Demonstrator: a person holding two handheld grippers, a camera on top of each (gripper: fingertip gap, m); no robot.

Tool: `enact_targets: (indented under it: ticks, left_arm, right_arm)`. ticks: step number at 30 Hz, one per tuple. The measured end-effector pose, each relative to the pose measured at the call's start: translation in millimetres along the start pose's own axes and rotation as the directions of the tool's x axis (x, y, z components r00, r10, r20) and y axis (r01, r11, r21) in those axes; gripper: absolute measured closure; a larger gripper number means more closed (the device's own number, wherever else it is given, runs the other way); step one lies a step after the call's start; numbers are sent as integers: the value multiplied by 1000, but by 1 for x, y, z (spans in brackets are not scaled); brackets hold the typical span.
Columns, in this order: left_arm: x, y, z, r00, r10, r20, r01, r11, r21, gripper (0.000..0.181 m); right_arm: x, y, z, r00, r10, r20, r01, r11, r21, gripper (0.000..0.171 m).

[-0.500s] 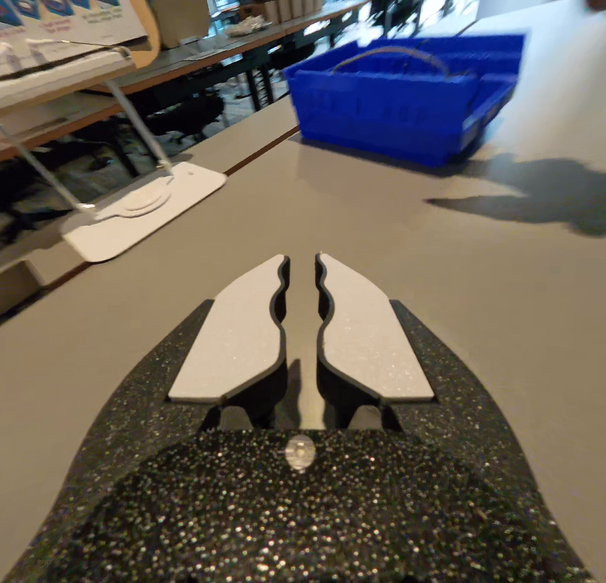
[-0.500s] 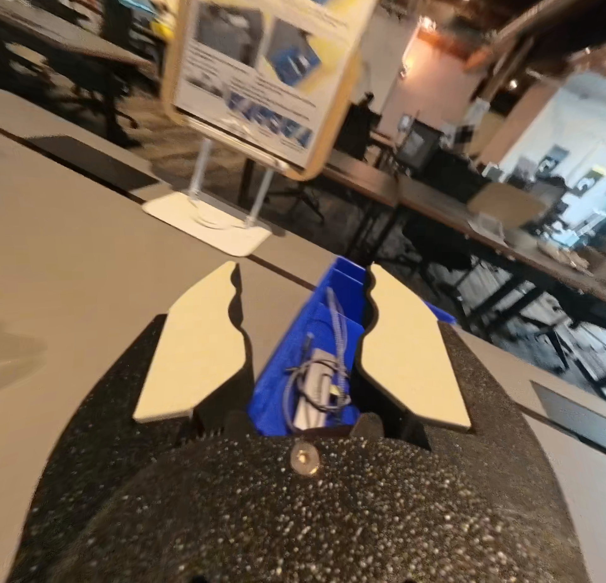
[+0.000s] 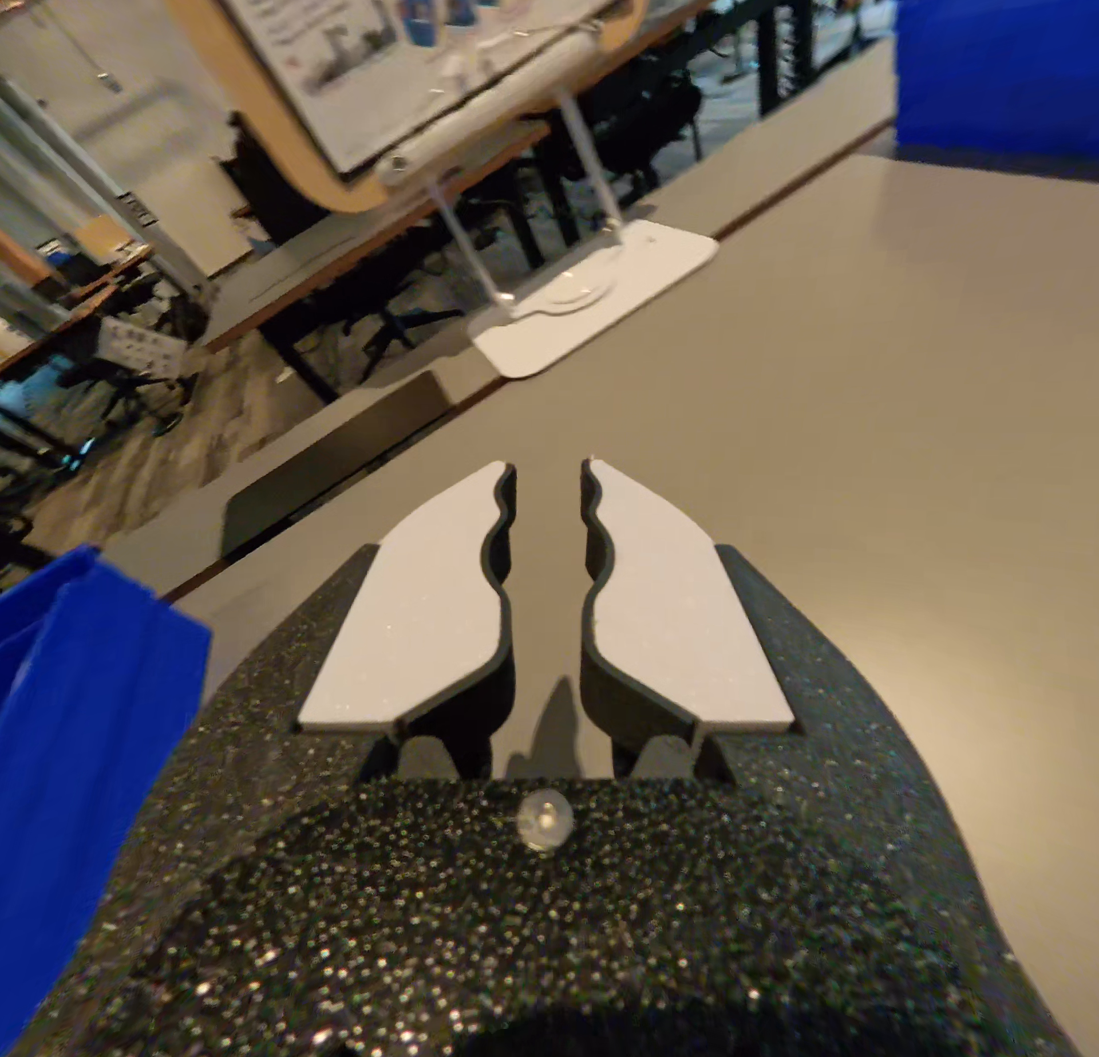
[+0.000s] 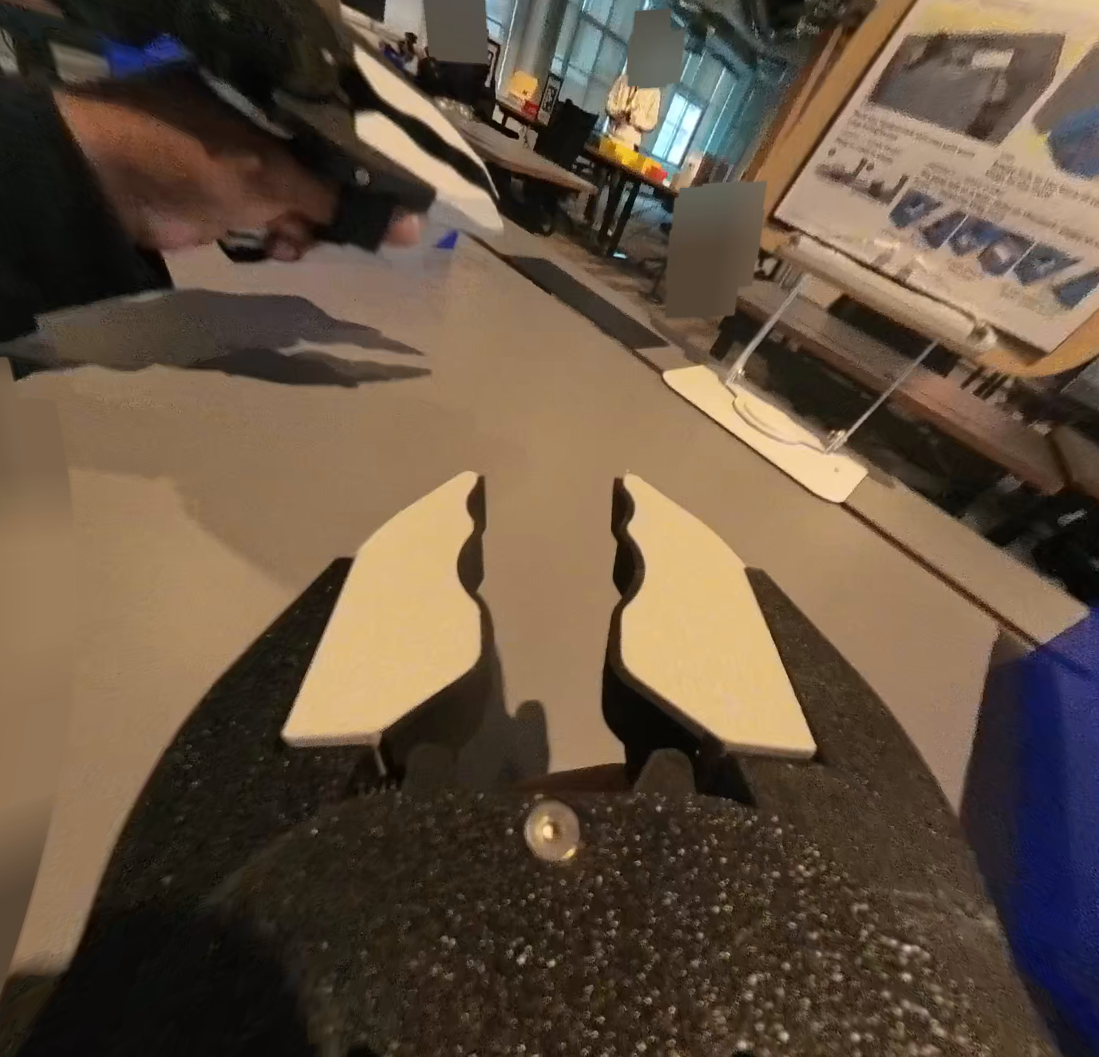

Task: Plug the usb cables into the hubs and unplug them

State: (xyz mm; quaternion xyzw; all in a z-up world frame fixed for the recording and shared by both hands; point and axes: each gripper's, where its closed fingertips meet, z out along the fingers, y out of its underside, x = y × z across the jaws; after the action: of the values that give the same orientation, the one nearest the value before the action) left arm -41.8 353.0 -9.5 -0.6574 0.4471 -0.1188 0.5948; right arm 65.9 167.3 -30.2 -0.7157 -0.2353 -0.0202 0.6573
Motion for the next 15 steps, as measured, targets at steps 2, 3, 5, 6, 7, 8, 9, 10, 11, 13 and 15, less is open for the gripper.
enact_targets:
  ticks: [2,3,5,6,7,8,9,10,11,13,15]
  left_arm:
    - [-30,1,-15,994,-99,34,98,995,34,161]
    - [-44,5,-21,987,-159,38,157,987,45,161]
    - [-74,13,-37,969,-239,70,236,970,52,161]
    - [-89,16,-46,964,-249,96,244,968,55,161]
    - [-105,18,-57,960,-247,129,242,969,53,161]
    - [-124,21,-69,955,-240,173,236,971,46,161]
    - [-145,23,-82,947,-236,218,234,972,34,161]
    - [-166,27,-94,935,-237,263,242,970,16,161]
    - [-190,33,-106,920,-240,311,257,966,-13,161]
    - [-236,54,-124,889,-237,392,300,948,-109,161]
    - [-267,88,-123,885,-271,379,378,893,-243,162]
  right_arm:
    - [-7,5,4,1000,1,31,0,1000,-21,131]
    - [-11,11,7,998,32,59,-30,999,-44,129]
    - [-15,14,9,995,55,82,-50,996,-68,126]
    - [-14,14,9,996,53,76,-48,997,-65,126]
    - [-13,14,9,996,54,70,-49,997,-66,126]
    - [-13,14,9,996,56,68,-52,996,-66,126]
    - [-12,14,9,996,61,67,-56,996,-68,126]
    - [-12,15,9,996,66,65,-61,996,-71,126]
    - [-11,15,10,996,69,65,-64,995,-75,126]
    - [-12,15,10,995,69,68,-63,995,-79,126]
    - [-13,16,11,996,60,70,-54,995,-80,126]
